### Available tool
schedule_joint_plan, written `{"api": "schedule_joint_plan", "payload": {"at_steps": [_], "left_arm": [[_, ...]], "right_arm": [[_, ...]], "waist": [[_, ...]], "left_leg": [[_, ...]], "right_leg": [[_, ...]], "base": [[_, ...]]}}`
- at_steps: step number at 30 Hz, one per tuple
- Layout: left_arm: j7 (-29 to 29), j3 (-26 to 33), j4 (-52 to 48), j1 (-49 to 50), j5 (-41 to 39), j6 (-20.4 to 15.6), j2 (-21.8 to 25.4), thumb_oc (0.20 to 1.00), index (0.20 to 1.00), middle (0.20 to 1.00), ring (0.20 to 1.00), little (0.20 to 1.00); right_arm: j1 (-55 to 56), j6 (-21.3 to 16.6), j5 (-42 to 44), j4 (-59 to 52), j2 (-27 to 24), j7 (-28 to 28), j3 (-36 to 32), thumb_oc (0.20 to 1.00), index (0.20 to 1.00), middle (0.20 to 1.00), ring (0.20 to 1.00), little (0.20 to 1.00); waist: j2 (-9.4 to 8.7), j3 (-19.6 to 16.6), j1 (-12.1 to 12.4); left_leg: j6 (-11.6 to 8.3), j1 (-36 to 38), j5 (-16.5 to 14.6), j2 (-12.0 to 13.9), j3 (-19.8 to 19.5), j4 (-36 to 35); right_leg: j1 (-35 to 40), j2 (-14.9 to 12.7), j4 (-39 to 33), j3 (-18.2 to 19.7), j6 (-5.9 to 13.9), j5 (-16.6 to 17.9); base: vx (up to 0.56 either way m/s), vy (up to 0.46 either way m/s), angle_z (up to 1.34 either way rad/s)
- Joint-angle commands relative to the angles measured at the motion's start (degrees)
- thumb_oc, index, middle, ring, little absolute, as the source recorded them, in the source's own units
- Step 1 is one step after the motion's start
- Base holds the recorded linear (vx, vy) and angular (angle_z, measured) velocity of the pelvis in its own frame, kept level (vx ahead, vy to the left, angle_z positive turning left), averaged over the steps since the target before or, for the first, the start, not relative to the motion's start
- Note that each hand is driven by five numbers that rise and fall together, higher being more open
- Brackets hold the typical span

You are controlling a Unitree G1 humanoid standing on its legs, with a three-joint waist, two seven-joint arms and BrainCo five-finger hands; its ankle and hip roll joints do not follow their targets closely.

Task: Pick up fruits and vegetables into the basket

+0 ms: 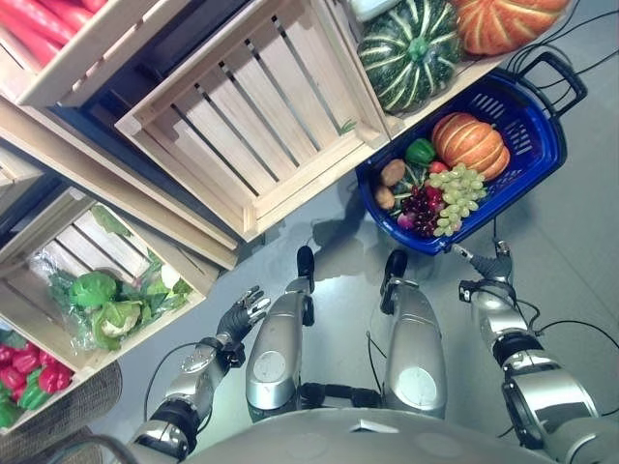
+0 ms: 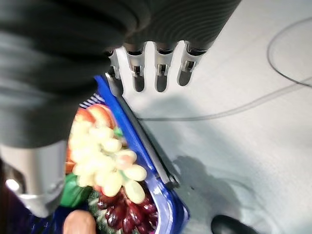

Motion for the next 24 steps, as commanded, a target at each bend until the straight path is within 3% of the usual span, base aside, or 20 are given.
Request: {"api": "schedule_joint_plan", "payload": {"at_steps": [1,7,11,13,17,18,20,24], "left_arm": [[-0.48,2.4,2.84,4.17,0.99,-0.89,1.78,1.0,1.0,1.0,1.0,1.0],[-1.66,5.6,7.35,4.99,3.48,-0.71,1.02,1.0,1.0,1.0,1.0,1.0],[-1.96,6.24,8.95,4.84,4.55,-0.09,0.72,1.0,1.0,1.0,1.0,1.0],[-3.04,6.75,10.61,4.42,6.06,1.02,0.52,1.0,1.0,1.0,1.0,1.0],[-4.0,6.31,12.83,3.02,7.86,2.79,0.61,1.0,1.0,1.0,1.0,1.0],[-5.27,6.26,13.99,2.12,8.16,4.15,0.43,1.0,1.0,1.0,1.0,1.0],[-5.44,5.64,16.06,1.27,9.11,6.3,-0.04,1.0,1.0,1.0,1.0,1.0],[-5.64,4.92,19.01,-0.15,11.56,7.09,-0.78,1.0,1.0,1.0,1.0,1.0]], "right_arm": [[3.69,-2.37,-7.15,-2.56,0.14,-0.78,1.76,1.0,1.0,1.0,1.0,1.0],[9.88,-2.28,-13.69,-4.82,2.07,4.55,3.62,1.0,1.0,1.0,1.0,1.0],[12.2,-1.8,-13.3,-3.35,3.56,8.93,4.15,1.0,1.0,1.0,1.0,1.0],[13.81,-1.23,-11.94,-0.59,5.4,14.14,5.03,1.0,1.0,1.0,1.0,1.0],[13.99,0.45,-7.92,3.23,7.4,20.27,5.42,1.0,1.0,1.0,1.0,1.0],[14.01,2.18,-4.37,5.01,8.57,24.83,5.5,1.0,1.0,1.0,1.0,1.0],[13.92,3.71,-4.6,8.16,10.22,29.26,5.37,1.0,1.0,1.0,1.0,1.0],[13.45,5.05,-4.58,11.91,11.8,34.66,6.29,1.0,1.0,1.0,1.0,1.0]], "waist": [[-4.17,-6.98,-0.59],[-7.09,-13.32,-0.81],[-8.1,-15.94,-0.9],[-8.84,-18.19,-0.88],[-9.34,-19.33,-0.88],[-9.5,-19.87,-0.97],[-9.53,-20.59,-1.1],[-9.35,-21.54,-1.27]], "left_leg": [[2.51,0.52,-4.81,-0.82,2.24,1.37],[2.36,6.24,-4.51,-0.16,3.11,-3.59],[2.45,8.6,-4.78,0.12,3.89,-4.9],[2.58,10.74,-4.96,0.32,4.84,-6.28],[2.62,12.29,-5.13,0.53,5.66,-7.29],[2.59,12.9,-5.18,0.59,6.08,-7.58],[2.63,13.83,-5.35,0.45,6.45,-7.98],[2.67,15.06,-5.78,0.09,6.82,-8.08]], "right_leg": [[6.45,0.07,-6.0,1.88,3.66,-0.34],[12.31,-0.14,-11.54,1.89,5.87,1.85],[14.34,-0.52,-13.26,1.66,6.64,2.73],[16.2,-0.86,-15.14,1.51,7.31,3.74],[17.43,-1.08,-16.31,1.17,7.7,4.31],[17.95,-1.1,-16.91,1.03,7.81,4.63],[18.8,-1.11,-17.77,0.79,7.82,4.91],[19.98,-1.16,-19.0,0.45,7.66,5.21]], "base": [[0.08,0.034,-0.03],[0.06,0.051,-0.05],[0.04,0.054,-0.04],[0.01,0.063,-0.05],[-0.02,0.024,-0.06],[-0.03,0.029,-0.03],[-0.02,0.042,-0.07],[-0.01,0.039,-0.1]]}}
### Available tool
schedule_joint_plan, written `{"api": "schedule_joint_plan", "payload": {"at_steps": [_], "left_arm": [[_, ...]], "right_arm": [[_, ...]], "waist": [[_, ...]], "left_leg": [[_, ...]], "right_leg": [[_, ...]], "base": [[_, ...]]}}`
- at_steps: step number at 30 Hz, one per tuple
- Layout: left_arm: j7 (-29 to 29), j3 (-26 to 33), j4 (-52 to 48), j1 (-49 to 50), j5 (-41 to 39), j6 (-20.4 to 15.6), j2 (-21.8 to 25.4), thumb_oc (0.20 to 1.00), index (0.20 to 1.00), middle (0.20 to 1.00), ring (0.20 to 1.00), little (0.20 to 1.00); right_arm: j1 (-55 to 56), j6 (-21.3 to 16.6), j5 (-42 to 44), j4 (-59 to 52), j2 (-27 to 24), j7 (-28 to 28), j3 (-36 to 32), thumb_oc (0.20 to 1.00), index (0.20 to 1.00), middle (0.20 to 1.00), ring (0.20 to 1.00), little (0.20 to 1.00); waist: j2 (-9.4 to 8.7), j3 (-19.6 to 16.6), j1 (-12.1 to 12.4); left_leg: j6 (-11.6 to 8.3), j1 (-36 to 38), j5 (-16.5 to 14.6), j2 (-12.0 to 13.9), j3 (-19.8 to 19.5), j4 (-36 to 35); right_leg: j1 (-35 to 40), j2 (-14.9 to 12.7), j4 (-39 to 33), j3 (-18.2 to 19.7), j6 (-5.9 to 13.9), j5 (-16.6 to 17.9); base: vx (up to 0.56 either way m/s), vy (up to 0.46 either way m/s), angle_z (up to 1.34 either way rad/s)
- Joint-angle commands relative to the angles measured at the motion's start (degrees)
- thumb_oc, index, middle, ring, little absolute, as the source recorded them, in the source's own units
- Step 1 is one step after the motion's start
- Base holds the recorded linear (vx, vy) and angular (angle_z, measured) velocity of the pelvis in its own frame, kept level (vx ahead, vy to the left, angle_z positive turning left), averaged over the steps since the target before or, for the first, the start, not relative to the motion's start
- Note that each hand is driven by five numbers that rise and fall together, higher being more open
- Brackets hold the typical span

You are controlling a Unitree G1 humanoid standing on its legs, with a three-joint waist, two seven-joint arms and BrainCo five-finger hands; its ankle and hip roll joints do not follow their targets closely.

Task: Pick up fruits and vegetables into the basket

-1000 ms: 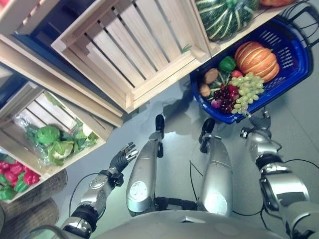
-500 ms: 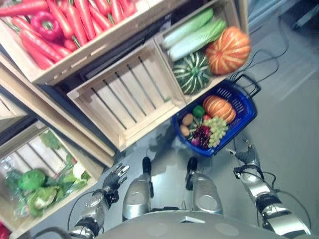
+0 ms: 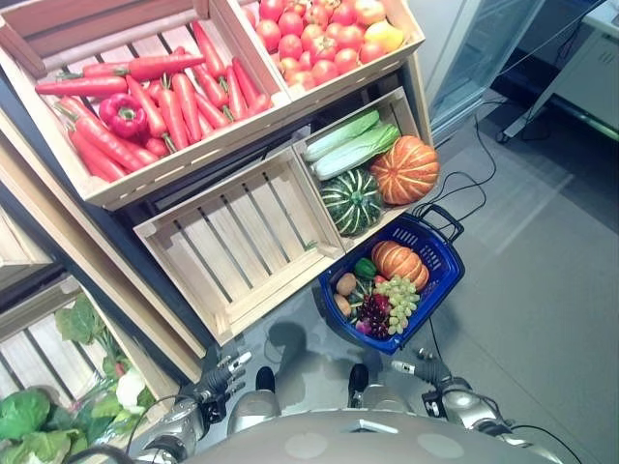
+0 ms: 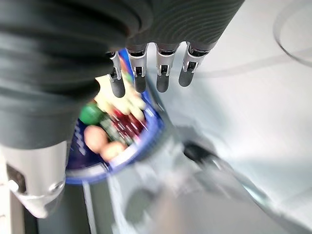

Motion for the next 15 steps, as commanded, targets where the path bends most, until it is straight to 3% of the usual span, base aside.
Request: {"api": "schedule_joint_plan", "payload": {"at_steps": [1,4,10,12,15], "left_arm": [[-0.6,-1.71,2.77,-3.82,3.19,0.09,-0.36,1.0,1.0,1.0,1.0,1.0],[0.01,-2.34,3.12,-4.77,3.84,1.5,-0.89,1.0,1.0,1.0,1.0,1.0],[0.14,-3.33,3.0,-5.62,4.19,3.11,-1.4,1.0,1.0,1.0,1.0,1.0],[0.43,-4.03,3.47,-5.94,5.62,3.51,-1.71,1.0,1.0,1.0,1.0,1.0],[0.23,-4.06,3.87,-5.79,4.8,3.43,-2.16,1.0,1.0,1.0,1.0,1.0]], "right_arm": [[-2.93,1.49,1.97,1.68,0.85,5.38,2.98,1.0,1.0,1.0,1.0,1.0],[-3.27,4.84,3.26,3.58,1.57,8.76,2.84,1.0,1.0,1.0,1.0,1.0],[-4.2,5.9,5.33,4.4,1.43,10.53,2.57,1.0,1.0,1.0,1.0,1.0],[-4.01,8.12,7.46,5.26,1.6,12.05,2.05,1.0,1.0,1.0,1.0,1.0],[-3.86,7.65,6.64,6.06,1.52,12.62,1.34,1.0,1.0,1.0,1.0,1.0]], "waist": [[-0.77,1.92,-0.26],[-0.37,1.48,-0.36],[0.21,1.11,-0.52],[0.43,0.92,-0.68],[0.57,0.68,-0.82]], "left_leg": [[2.2,-0.06,-5.67,-0.86,2.83,3.21],[2.28,0.54,-6.1,-1.02,2.98,3.47],[2.48,1.08,-6.67,-1.13,2.95,4.32],[2.5,1.48,-6.59,-1.11,2.63,4.06],[2.46,2.19,-6.74,-1.03,2.56,3.91]], "right_leg": [[2.44,-4.57,0.89,0.09,5.41,-0.81],[3.04,-4.63,0.31,-0.2,5.17,-0.74],[3.87,-4.47,0.4,-0.36,4.7,-1.3],[4.28,-4.21,0.33,-0.43,4.45,-1.52],[5.0,-4.09,0.11,-0.48,4.34,-1.75]], "base": [[-0.01,0.042,-0.11],[-0.02,0.034,-0.12],[0.0,0.013,-0.02],[0.0,0.0,0.0],[0.0,0.0,0.0]]}}
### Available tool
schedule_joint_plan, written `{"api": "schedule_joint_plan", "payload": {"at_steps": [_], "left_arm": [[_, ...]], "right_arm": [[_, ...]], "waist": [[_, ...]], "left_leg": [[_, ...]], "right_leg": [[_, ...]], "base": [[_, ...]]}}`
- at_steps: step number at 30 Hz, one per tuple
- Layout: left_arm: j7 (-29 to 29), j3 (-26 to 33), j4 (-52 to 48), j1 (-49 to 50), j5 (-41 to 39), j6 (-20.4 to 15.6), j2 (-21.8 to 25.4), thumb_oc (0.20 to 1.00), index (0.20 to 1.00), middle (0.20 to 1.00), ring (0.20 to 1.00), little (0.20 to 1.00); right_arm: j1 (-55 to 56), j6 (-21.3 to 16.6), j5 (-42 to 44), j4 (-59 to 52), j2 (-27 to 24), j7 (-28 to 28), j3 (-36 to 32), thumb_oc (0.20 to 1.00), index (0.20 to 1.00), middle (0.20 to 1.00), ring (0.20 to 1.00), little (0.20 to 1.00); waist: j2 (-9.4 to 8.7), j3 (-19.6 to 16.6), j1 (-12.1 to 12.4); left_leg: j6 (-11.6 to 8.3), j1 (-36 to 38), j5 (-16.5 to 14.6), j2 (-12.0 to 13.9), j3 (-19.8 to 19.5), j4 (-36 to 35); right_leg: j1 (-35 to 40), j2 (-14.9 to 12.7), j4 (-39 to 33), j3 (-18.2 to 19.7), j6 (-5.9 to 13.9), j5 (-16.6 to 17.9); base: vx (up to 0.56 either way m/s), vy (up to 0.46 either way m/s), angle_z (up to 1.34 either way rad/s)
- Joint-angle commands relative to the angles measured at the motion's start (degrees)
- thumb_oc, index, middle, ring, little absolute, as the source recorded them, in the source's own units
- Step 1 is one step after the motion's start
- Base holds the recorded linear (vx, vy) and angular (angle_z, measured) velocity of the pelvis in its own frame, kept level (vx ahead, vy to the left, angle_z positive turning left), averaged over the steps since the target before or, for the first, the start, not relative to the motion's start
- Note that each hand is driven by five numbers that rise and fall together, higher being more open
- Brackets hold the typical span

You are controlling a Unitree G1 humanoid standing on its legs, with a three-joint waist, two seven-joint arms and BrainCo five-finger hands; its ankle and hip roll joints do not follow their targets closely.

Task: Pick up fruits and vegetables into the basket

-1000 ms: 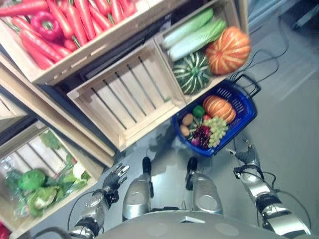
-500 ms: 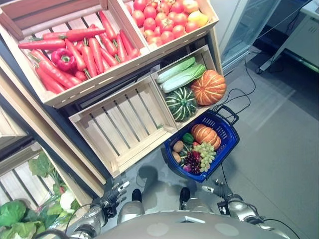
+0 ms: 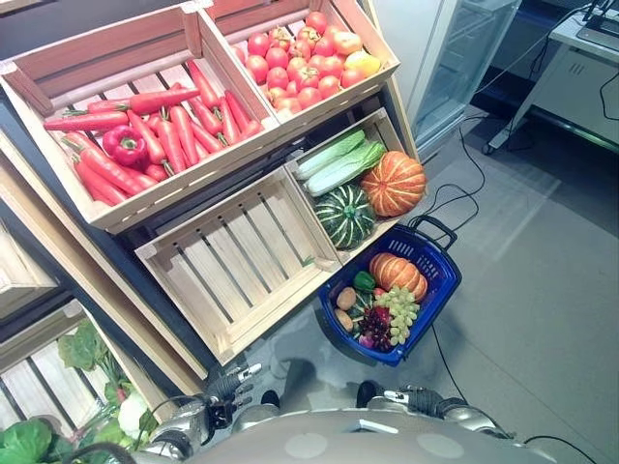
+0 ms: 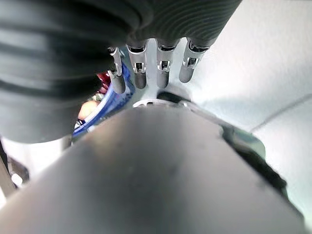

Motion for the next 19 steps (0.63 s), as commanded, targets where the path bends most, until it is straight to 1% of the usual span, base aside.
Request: {"api": "schedule_joint_plan", "payload": {"at_steps": [1,6,13,19], "left_arm": [[-0.3,-1.43,3.39,-3.57,0.36,-0.55,-1.19,1.0,1.0,1.0,1.0,1.0],[-0.8,-0.95,3.76,-3.28,0.78,-0.97,-1.34,1.0,1.0,1.0,1.0,1.0],[-0.44,-0.89,3.88,-3.32,1.44,-0.35,-1.4,1.0,1.0,1.0,1.0,1.0],[-0.19,-0.55,3.92,-3.4,0.44,-1.29,-1.53,1.0,1.0,1.0,1.0,1.0]], "right_arm": [[-3.37,-0.4,0.83,3.49,2.02,1.92,0.65,1.0,1.0,1.0,1.0,1.0],[-3.41,-0.34,0.19,4.24,1.97,2.83,0.63,1.0,1.0,1.0,1.0,1.0],[-3.32,-0.59,-0.18,4.38,1.85,3.16,0.62,1.0,1.0,1.0,1.0,1.0],[-3.48,-0.49,-0.15,4.52,1.82,3.25,0.51,1.0,1.0,1.0,1.0,1.0]], "waist": [[-1.75,2.37,-0.3],[-1.88,2.29,-0.01],[-1.75,2.32,-0.04],[-1.79,2.36,-0.04]], "left_leg": [[2.43,-0.54,-6.63,-1.04,1.23,4.44],[2.3,-0.14,-6.55,-0.91,1.12,4.25],[2.2,0.23,-6.44,-0.83,1.17,3.88],[2.32,0.3,-6.47,-0.97,1.22,3.85]], "right_leg": [[2.33,-4.46,2.68,-1.19,4.0,-2.85],[2.93,-4.3,2.13,-1.51,3.88,-2.74],[3.39,-4.17,1.76,-1.93,3.73,-2.81],[3.57,-4.14,1.63,-1.9,3.67,-2.78]], "base": [[0.0,0.0,0.0],[0.0,0.0,0.0],[0.0,0.0,0.0],[0.0,0.0,0.0]]}}
